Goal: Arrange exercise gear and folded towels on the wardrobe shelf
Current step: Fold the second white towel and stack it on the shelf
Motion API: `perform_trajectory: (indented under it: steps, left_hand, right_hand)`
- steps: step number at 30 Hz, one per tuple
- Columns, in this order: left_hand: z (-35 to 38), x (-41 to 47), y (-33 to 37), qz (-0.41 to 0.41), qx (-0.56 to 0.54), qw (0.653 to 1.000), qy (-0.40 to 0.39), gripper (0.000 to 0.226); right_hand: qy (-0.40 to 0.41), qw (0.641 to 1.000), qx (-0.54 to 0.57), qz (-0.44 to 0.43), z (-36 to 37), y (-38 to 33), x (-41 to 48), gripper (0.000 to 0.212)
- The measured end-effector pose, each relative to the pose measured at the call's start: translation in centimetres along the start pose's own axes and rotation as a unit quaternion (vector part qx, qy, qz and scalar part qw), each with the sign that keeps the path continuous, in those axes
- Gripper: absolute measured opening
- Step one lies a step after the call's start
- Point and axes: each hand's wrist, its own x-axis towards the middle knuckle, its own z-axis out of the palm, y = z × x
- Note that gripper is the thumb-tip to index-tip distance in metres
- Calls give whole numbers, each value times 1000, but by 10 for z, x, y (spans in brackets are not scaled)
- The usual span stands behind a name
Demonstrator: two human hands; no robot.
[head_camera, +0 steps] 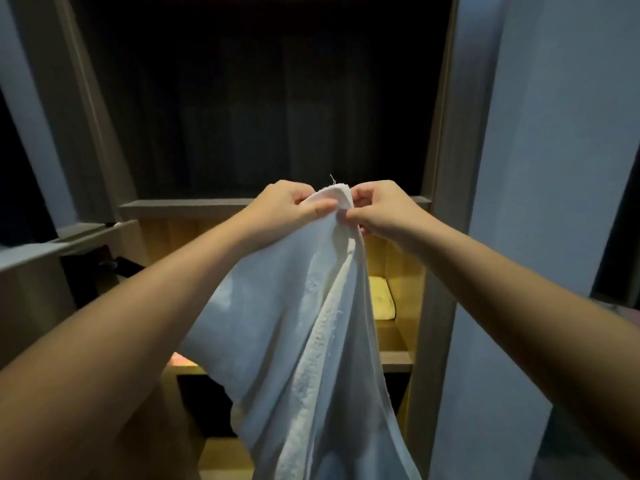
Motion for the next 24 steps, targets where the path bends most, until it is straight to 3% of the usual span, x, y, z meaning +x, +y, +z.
perform_trajectory:
  steps: [4,8,11,15,19,24]
  left_hand:
    - [-41,4,-5,-82,68,985,-134,29]
    - [-77,27,8,-122,144,982,-6,8]
    - [-92,44,32,-87,207,971,83,6]
    - [-107,47,51,-60,299,944,123,15]
    - [-104,31,55,-31,280,955,94,20]
    - [-96,-3,58,-34,275,960,-33,13]
  right_hand:
    - [63,997,32,-19,-24,-19,34,12]
    - [106,992,3,-61,-43,-42,64,12]
    - [155,985,-5,-71,-64,-55,82,14]
    - [163,984,5,-70,-86,-56,81,12]
    - [125,989,46,-61,-88,-41,53,17]
    - [112,991,47,-50,-73,-25,5,25]
